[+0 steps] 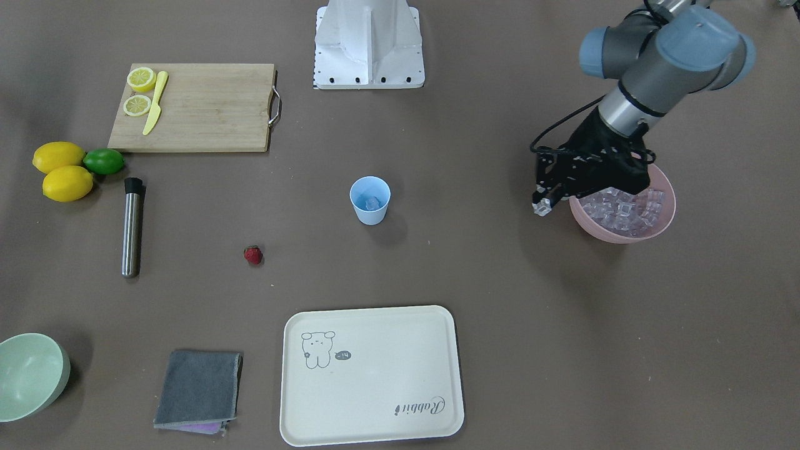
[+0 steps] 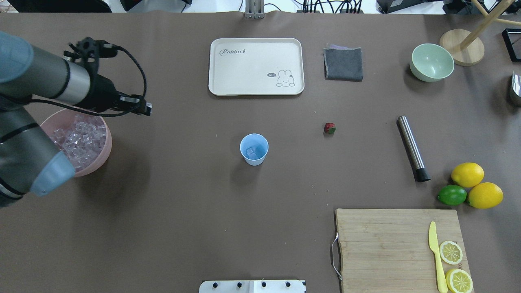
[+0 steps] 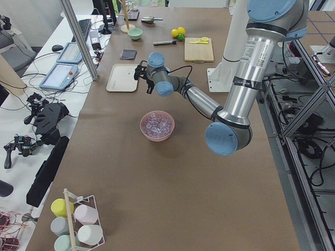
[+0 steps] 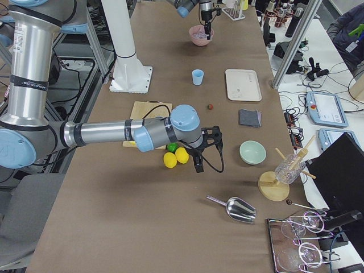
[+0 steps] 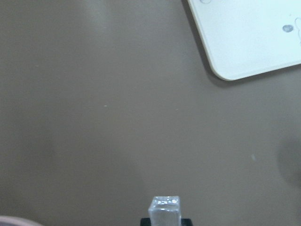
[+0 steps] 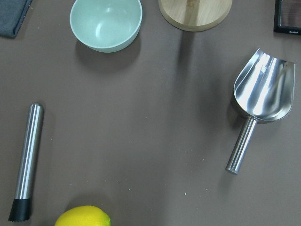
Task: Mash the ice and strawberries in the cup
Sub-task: 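Carry the ice cube with the left gripper over the light-blue cup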
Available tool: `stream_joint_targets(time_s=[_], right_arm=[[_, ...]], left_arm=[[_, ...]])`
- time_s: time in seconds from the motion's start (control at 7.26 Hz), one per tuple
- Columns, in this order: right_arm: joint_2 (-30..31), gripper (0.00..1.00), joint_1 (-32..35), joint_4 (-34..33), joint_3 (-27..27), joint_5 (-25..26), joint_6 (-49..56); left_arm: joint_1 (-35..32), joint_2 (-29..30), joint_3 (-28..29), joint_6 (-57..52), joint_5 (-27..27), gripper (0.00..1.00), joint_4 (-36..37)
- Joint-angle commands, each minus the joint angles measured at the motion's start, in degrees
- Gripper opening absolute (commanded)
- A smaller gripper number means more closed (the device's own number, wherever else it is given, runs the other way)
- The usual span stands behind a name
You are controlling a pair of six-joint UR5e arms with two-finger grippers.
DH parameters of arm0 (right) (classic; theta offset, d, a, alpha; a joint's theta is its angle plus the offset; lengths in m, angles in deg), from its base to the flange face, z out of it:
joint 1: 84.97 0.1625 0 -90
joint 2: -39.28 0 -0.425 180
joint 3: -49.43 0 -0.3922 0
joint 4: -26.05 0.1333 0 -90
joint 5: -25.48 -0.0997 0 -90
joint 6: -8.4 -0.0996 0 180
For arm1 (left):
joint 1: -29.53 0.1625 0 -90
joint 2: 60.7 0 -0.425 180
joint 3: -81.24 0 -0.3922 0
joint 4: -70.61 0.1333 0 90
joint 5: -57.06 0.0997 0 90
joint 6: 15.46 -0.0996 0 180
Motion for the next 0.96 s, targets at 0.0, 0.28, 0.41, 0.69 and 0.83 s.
stream_joint_targets(time_s=[0.0, 0.28, 0.41, 0.69, 0.83], right_arm=[[-0.1, 1.0, 0.0, 0.0, 0.1, 0.0, 0.0], [-0.3, 1.0, 0.1, 0.0, 0.2, 0.1, 0.0], [-0.3, 1.0, 0.1, 0.0, 0.2, 0.1, 0.0], [-0.5, 1.0, 0.0, 0.0, 0.2, 0.1, 0.0], [-0.6, 1.0, 0.1, 0.0, 0.2, 0.1, 0.0]], left_arm=[[10.7, 6.7, 1.8, 15.3, 13.5, 0.0, -2.0], [15.2, 12.9, 5.5, 21.7, 19.6, 0.0, -2.0], [17.2, 14.8, 6.2, 24.6, 22.9, 0.0, -1.9], [19.1, 16.1, 7.0, 25.9, 24.6, 0.0, -2.1], [19.7, 16.4, 7.1, 25.9, 24.6, 0.0, -2.2]])
